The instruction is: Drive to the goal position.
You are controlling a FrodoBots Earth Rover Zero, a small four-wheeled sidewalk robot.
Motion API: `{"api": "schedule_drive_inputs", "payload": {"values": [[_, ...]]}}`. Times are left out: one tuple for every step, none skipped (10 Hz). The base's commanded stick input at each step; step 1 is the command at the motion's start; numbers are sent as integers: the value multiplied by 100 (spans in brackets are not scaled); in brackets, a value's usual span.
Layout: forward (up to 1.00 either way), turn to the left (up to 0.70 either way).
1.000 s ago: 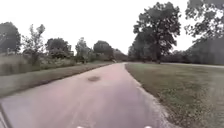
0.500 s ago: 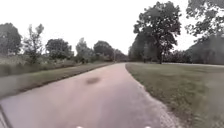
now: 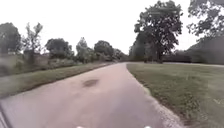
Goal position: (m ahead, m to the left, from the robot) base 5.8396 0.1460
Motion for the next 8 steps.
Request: {"api": "schedule_drive_inputs", "payload": {"values": [[70, 0], [70, 0], [70, 0], [70, 0], [70, 1], [70, 0], [70, 1], [70, 1]]}}
